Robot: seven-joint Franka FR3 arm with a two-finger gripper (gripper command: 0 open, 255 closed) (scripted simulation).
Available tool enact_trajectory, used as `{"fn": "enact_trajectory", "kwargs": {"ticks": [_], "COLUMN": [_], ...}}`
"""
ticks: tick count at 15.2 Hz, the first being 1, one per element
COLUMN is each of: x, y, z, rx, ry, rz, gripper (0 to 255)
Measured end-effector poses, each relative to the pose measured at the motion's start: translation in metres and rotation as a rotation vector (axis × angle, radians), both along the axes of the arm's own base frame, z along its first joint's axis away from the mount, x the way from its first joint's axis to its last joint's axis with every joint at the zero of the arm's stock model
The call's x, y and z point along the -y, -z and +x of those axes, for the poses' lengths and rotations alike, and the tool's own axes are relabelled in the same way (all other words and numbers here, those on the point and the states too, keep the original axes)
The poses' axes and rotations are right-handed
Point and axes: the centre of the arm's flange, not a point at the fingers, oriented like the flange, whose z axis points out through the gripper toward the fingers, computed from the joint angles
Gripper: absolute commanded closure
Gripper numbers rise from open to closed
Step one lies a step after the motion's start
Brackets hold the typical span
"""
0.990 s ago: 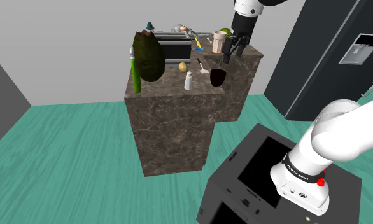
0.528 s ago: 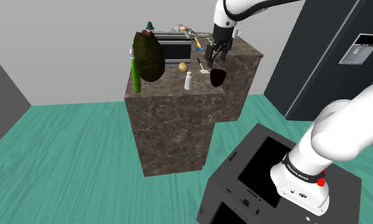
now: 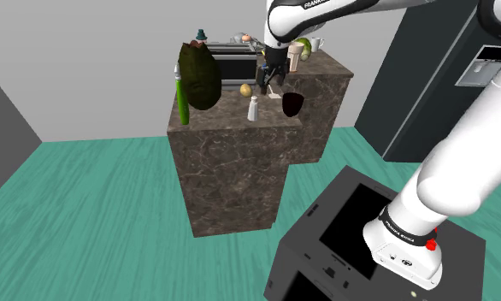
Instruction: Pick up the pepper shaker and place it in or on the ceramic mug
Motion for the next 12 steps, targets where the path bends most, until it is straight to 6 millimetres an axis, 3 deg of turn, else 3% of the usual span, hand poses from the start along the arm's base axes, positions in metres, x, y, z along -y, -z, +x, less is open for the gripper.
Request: {"fn": "enact_trajectory", "kwargs": {"ticks": [10, 12], "x": [0.024, 0.028], "y": [0.073, 0.082], "z": [0.112, 0.121], "rx": [-0.032, -0.035], "ry": [0.010, 0.010], "rz": [-0.017, -0.019], "gripper": [0, 0]}}
